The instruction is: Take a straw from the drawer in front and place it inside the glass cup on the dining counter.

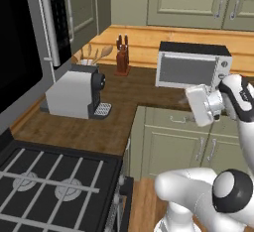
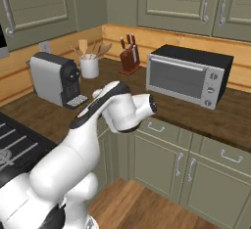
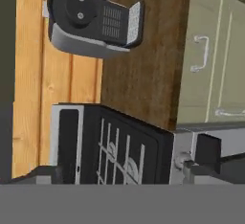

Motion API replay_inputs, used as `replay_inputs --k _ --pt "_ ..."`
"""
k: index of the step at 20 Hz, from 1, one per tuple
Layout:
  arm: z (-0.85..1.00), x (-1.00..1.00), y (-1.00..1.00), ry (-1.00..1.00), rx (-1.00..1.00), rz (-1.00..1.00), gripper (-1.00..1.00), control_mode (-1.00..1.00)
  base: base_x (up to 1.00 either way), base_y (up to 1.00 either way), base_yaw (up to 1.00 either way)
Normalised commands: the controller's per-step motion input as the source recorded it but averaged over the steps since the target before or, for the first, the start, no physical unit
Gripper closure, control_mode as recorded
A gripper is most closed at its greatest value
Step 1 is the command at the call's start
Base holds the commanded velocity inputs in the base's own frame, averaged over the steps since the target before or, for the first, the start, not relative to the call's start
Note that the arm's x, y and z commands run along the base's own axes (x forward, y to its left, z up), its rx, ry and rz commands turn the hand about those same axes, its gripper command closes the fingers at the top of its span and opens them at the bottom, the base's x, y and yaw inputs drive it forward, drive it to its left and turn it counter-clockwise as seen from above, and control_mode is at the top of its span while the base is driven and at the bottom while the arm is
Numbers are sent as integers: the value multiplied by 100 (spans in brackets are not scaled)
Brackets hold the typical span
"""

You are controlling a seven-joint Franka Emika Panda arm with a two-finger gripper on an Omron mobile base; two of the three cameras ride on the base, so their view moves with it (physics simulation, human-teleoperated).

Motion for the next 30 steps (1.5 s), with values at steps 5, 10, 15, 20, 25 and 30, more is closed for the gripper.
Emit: replay_inputs --k 5,10,15,20,25,30 --pt "-100 44 -3 0 41 4 -100 -100 0 0 0" --pt "-100 61 12 -8 13 12 -100 -100 0 0 0" --pt "-93 61 31 -16 0 11 -100 -100 0 0 0" --pt "-74 47 41 -16 0 5 -100 -100 0 0 0" --pt "-64 57 33 -3 0 3 -100 -100 0 0 0" --pt "-43 56 13 0 5 1 -100 -100 0 0 0"
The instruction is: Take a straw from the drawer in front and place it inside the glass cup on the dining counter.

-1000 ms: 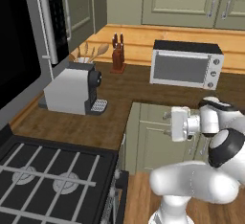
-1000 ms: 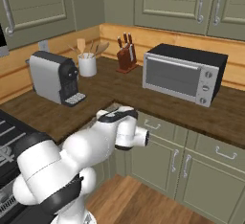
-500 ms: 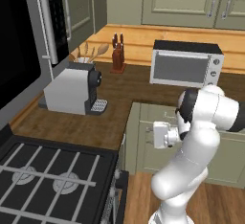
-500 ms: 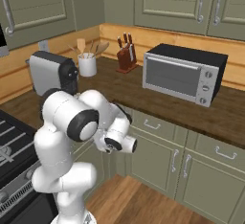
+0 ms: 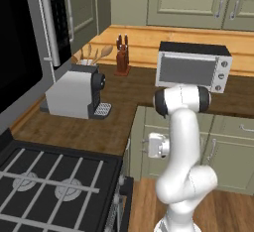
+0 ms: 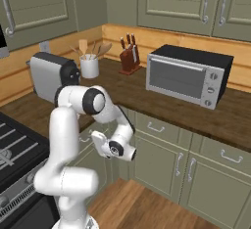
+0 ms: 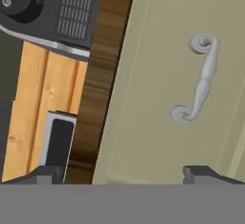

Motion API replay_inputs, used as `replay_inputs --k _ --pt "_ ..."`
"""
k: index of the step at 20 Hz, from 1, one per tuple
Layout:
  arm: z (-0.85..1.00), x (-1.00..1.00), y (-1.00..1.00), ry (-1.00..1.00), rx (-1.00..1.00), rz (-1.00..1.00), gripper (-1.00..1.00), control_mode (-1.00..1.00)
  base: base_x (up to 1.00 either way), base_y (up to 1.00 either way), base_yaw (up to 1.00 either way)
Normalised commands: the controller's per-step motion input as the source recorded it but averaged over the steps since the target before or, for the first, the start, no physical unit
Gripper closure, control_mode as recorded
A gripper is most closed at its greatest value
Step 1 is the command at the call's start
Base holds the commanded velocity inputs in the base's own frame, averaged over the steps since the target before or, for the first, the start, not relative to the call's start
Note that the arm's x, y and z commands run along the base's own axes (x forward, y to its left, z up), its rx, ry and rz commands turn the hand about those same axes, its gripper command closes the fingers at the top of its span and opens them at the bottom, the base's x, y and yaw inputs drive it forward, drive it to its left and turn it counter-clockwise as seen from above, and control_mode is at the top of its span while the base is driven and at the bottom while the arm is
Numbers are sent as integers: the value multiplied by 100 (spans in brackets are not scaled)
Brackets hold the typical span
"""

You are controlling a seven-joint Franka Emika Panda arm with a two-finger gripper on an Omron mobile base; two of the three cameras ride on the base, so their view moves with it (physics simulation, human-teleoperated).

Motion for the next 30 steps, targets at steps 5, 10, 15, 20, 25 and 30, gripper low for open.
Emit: replay_inputs --k 5,10,15,20,25,30 --pt "-37 66 23 0 3 0 -100 -100 0 0 0" --pt "-46 83 21 1 0 0 -100 -100 0 0 0" --pt "-55 58 35 2 0 0 -100 -100 0 0 0" --pt "-54 42 37 1 0 0 -100 -100 0 0 0" --pt "-12 7 27 -2 0 0 -100 -100 0 0 0" --pt "35 -46 21 -13 0 0 -100 -100 0 0 0"
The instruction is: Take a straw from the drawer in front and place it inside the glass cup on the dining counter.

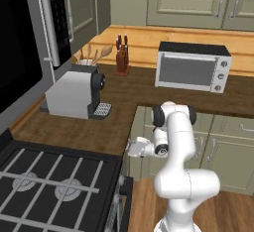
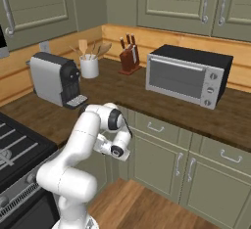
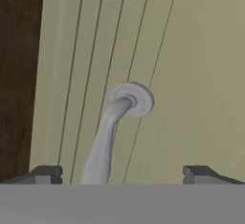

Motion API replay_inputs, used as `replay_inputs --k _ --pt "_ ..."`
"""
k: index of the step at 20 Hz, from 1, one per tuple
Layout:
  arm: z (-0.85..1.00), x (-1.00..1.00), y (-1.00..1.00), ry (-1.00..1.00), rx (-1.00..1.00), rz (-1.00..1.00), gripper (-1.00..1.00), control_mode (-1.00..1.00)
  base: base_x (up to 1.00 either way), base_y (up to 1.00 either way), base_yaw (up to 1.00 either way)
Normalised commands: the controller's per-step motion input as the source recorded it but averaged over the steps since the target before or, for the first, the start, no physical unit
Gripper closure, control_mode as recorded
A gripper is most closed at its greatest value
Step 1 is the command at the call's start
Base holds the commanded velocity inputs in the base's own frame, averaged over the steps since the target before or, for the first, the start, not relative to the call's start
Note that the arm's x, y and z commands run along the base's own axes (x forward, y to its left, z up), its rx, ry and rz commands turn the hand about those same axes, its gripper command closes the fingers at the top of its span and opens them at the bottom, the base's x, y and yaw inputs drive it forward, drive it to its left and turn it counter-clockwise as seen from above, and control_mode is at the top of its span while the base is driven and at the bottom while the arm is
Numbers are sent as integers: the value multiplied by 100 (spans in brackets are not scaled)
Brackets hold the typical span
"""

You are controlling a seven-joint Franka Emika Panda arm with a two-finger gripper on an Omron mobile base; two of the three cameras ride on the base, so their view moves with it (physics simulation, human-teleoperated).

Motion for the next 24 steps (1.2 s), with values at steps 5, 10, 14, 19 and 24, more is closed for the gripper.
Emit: replay_inputs --k 5,10,14,19,24 --pt "47 -69 19 -11 -1 0 -100 -100 0 0 0" --pt "48 -53 25 -9 -6 -3 -100 -100 0 0 0" --pt "41 -17 38 -1 -11 -4 100 -100 0 0 0" --pt "21 0 30 0 -12 -4 100 -100 0 0 0" --pt "1 -6 -21 0 -4 -4 100 -100 0 0 0"
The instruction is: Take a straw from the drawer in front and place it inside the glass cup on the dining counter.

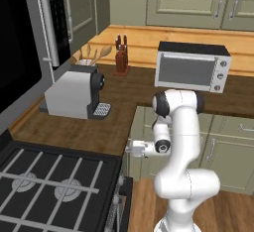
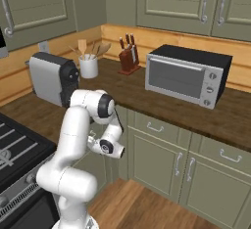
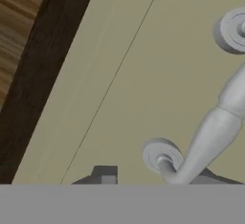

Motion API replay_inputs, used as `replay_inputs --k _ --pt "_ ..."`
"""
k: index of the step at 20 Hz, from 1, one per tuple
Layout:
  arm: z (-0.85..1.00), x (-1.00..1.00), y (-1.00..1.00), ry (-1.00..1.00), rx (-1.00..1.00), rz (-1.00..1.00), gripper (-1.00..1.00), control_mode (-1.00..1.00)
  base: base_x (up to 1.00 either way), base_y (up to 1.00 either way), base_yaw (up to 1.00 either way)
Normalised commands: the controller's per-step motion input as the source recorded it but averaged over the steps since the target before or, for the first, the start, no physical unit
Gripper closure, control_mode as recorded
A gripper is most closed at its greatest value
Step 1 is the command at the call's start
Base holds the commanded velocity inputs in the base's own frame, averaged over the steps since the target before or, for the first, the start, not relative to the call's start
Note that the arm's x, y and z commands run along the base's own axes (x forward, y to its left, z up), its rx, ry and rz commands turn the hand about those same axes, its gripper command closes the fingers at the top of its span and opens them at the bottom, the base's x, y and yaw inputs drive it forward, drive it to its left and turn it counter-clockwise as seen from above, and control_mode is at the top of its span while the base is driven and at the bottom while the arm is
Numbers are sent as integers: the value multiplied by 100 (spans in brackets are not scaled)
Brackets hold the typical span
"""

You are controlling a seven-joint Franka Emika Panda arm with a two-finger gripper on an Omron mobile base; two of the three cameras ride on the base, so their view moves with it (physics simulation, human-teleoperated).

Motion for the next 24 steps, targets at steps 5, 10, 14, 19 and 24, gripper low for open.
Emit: replay_inputs --k 5,10,14,19,24 --pt "0 -12 -76 0 0 -9 100 -100 0 0 0" --pt "6 -15 -100 3 1 -11 100 -100 0 0 0" --pt "15 -19 -100 4 0 -11 100 -100 0 0 0" --pt "17 -12 -100 5 0 -10 100 -100 0 0 0" --pt "10 -5 -100 4 0 -6 100 -100 0 0 0"
